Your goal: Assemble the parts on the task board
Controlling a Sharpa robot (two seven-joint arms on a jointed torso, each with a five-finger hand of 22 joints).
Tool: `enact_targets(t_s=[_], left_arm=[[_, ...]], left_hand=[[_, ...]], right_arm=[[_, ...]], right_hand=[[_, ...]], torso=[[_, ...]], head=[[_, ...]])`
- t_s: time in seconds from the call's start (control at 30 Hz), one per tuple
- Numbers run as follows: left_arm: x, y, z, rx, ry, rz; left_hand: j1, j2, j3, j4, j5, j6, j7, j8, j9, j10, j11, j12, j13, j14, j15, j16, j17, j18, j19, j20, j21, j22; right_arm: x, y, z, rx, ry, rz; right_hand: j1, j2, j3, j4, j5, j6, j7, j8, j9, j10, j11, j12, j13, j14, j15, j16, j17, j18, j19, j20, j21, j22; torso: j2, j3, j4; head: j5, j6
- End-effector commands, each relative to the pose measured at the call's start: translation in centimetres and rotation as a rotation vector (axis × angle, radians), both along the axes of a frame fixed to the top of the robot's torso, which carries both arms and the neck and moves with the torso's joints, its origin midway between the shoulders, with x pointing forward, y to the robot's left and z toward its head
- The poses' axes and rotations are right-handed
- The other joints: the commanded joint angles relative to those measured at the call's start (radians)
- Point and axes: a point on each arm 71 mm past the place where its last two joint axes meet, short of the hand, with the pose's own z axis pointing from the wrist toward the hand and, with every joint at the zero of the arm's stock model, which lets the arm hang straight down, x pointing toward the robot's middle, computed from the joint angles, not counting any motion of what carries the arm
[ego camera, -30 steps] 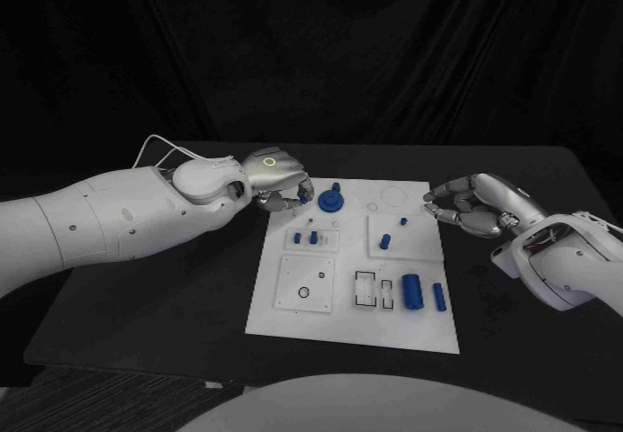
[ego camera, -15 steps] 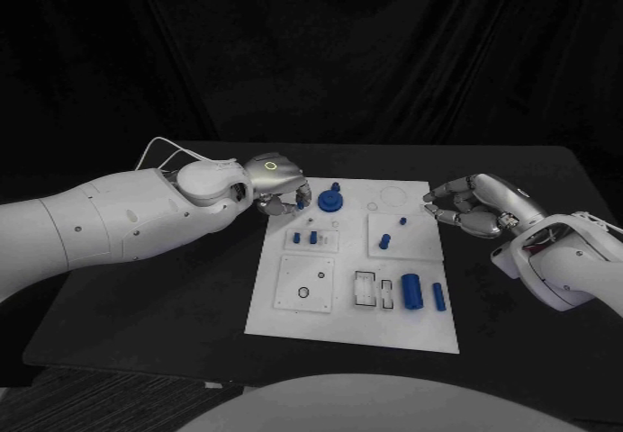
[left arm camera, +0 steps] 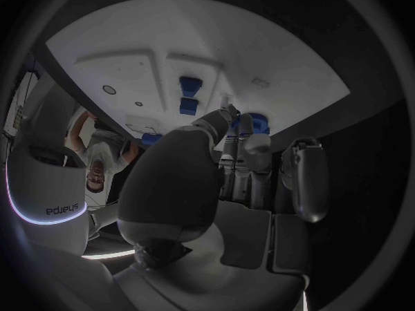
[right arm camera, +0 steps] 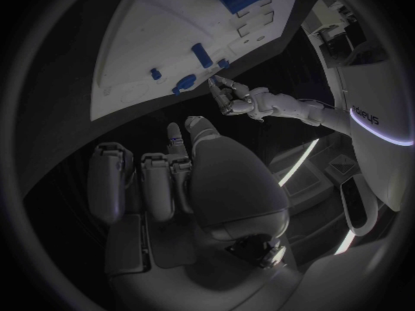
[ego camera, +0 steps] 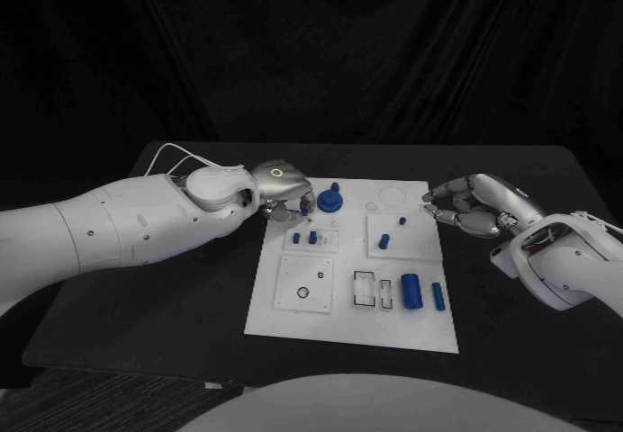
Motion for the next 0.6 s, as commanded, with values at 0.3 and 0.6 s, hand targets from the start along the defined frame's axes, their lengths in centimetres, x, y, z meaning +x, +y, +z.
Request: enact_targets(t_s=[0.3, 0.6], left_arm=[[-0.15, -0.72, -0.43, 0.003, 0.013, -0.012], [-0.24, -1.1, -0.68, 0.002, 0.018, -0.018]], left_hand=[[-0.01, -0.002, 0.002, 0.003, -0.006, -0.016, 0.001, -0.013, -0.003, 0.01, 0.006, -0.009, -0.002, -0.009, -0.001, -0.003, -0.006, -0.007, -0.006, 0.005, -0.007, 0.191], [-0.009, -0.002, 0.001, 0.003, -0.006, -0.019, 0.0, -0.015, -0.004, 0.012, 0.006, -0.009, -0.002, -0.009, -0.001, -0.003, -0.007, -0.007, -0.006, 0.005, -0.007, 0.191]], right_arm=[[-0.06, -0.06, -0.17, -0.008, 0.013, -0.01], [-0.07, -0.05, -0.21, -0.008, 0.015, -0.01]], right_hand=[[0.008, -0.001, 0.005, -0.002, -0.002, 0.006, 0.001, -0.004, -0.002, 0.11, -0.001, -0.003, 0.26, 0.089, -0.003, -0.003, 0.186, 0.002, 0.027, 0.003, -0.007, 0.209], [0.01, -0.001, 0.007, -0.004, -0.002, 0.007, 0.001, -0.004, -0.002, 0.11, -0.001, -0.003, 0.26, 0.089, -0.003, -0.003, 0.186, 0.002, 0.028, 0.003, -0.006, 0.209]], torso=[[0.0, -0.0001, 0.0005], [0.0, -0.0002, 0.0006]], head=[[0.0, 0.0], [-0.002, 0.0]])
